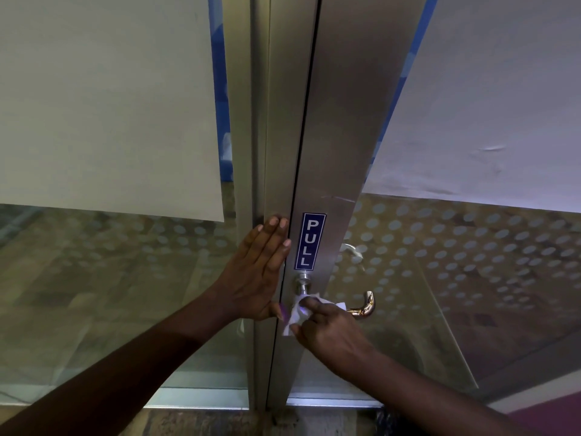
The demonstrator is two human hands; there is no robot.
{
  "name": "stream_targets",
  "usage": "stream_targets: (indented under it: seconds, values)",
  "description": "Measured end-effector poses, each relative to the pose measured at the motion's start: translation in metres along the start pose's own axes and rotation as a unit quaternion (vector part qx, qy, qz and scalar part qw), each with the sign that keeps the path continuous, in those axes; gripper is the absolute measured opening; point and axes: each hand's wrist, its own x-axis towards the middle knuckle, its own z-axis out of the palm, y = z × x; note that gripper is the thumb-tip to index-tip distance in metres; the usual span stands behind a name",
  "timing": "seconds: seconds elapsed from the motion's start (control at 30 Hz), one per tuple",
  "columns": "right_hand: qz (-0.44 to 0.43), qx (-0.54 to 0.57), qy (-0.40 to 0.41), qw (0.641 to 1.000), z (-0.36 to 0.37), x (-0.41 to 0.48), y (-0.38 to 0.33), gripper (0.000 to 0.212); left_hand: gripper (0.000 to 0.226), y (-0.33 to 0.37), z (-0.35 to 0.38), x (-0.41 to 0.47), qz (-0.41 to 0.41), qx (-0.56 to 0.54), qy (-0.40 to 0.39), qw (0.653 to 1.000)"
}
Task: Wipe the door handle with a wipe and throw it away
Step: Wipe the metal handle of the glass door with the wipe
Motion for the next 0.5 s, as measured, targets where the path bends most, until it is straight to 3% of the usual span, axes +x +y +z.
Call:
stream_targets:
  seconds: [0.07, 0.23, 0.37, 0.5]
  values:
    - [-0.045, -0.039, 0.078, 0.995, 0.006, -0.002, 0.002, 0.014, 0.096, 0.001, 0.001, 0.000, -0.002, 0.001, 0.005, 1.000]
    - [0.063, -0.051, 0.106, 0.991, 0.009, 0.012, -0.003, 0.032, 0.096, 0.000, 0.006, 0.001, -0.003, 0.011, 0.026, 1.000]
    - [0.122, -0.107, 0.111, 0.981, 0.006, 0.017, -0.013, 0.026, 0.096, 0.000, 0.007, 0.001, 0.001, 0.018, 0.034, 0.999]
    - [0.129, -0.119, 0.089, 0.981, 0.012, 0.022, -0.017, 0.024, 0.096, 0.000, 0.006, 0.001, 0.002, 0.018, 0.034, 0.999]
